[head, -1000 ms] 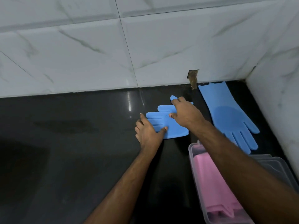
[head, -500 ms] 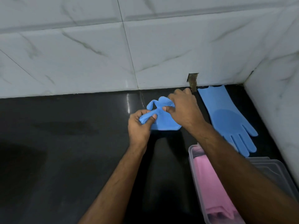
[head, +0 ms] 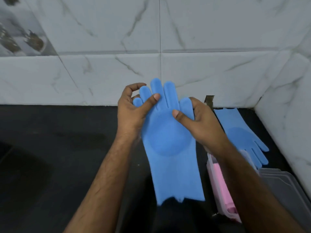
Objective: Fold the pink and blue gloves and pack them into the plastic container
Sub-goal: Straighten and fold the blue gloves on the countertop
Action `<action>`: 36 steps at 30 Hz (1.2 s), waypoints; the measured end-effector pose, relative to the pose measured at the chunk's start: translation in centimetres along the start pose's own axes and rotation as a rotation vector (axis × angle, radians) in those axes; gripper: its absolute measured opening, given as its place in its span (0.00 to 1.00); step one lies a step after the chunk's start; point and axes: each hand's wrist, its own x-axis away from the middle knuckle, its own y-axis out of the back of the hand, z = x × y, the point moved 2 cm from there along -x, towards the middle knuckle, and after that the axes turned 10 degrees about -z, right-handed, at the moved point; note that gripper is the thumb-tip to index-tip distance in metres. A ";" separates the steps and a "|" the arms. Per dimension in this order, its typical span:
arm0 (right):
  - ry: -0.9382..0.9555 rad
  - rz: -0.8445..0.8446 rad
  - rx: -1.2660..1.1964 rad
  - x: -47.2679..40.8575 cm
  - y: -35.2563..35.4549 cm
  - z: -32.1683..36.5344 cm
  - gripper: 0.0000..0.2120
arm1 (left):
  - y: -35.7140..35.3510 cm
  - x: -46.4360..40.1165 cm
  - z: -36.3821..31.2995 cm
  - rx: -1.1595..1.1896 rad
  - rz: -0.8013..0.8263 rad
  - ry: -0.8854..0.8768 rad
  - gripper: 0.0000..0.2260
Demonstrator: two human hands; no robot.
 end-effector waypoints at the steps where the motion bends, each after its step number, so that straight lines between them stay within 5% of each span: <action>1: -0.042 0.003 -0.004 0.5 -0.7 -0.8 0.10 | 0.4 0.0 0.9 -0.034 0.017 0.046 0.20; 5: -0.215 -0.062 0.162 2.5 -3.8 -6.4 0.11 | 2.0 1.0 7.0 -0.304 0.015 0.132 0.28; 10: -0.297 0.039 0.539 4.6 -5.0 -11.1 0.36 | 2.8 4.6 11.4 -0.550 -0.003 0.126 0.34; 22: -0.239 -0.142 0.566 1.7 3.4 -8.6 0.29 | -6.8 6.3 9.3 -0.546 0.264 -0.062 0.29; 36: -0.438 -0.314 0.631 1.0 19.2 -15.7 0.24 | -25.5 10.2 12.3 -0.632 0.685 -0.097 0.27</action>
